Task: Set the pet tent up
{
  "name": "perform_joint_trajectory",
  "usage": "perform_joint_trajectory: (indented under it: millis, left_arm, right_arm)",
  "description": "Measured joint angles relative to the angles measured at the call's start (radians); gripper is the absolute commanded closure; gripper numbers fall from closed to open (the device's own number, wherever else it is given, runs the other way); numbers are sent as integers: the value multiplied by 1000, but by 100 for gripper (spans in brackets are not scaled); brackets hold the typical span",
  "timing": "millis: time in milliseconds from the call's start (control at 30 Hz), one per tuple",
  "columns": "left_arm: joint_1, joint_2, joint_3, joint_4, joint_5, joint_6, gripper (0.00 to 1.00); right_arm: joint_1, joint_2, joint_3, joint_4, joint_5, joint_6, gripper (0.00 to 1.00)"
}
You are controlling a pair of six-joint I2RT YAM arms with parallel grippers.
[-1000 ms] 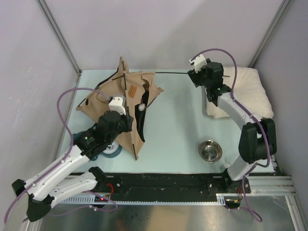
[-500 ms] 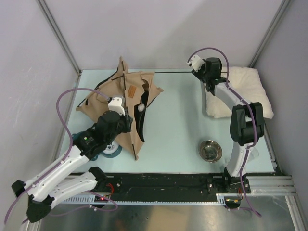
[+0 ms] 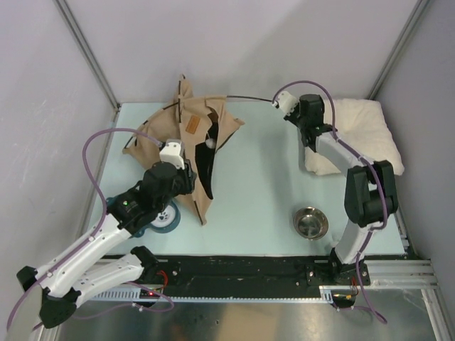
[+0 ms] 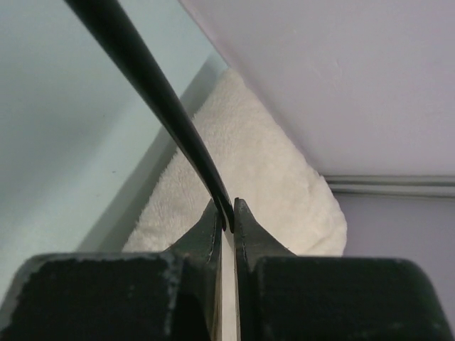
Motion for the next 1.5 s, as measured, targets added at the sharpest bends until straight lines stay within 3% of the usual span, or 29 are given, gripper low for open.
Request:
perform_joint_trajectory:
  millis: [167, 333, 533, 800, 1033, 1300, 1500]
  left_arm:
    - [1, -10, 21, -6, -17, 15, 26]
    - [2, -90, 39, -18, -101, 14, 16]
    - [13, -169, 56, -18, -235, 11, 14]
    - [74, -128, 53, -18, -254, -11, 9]
    - [182, -63, 24, 62, -150, -13, 18]
    - [314, 11, 63, 85, -64, 5, 9]
    - [328, -27, 114, 100, 106, 49, 6]
  right_arm:
    - [59, -128, -58, -22, 64, 23, 100]
    - [151, -207, -69, -100, 159, 63, 100]
    - [230, -258, -129, -198, 296, 149, 100]
    - [328, -391, -205, -213, 427, 176, 100]
    - [383, -452, -207, -144, 437, 144, 100]
    - [377, -440, -225, -141, 428, 145, 100]
    - [360, -430, -227, -138, 417, 151, 100]
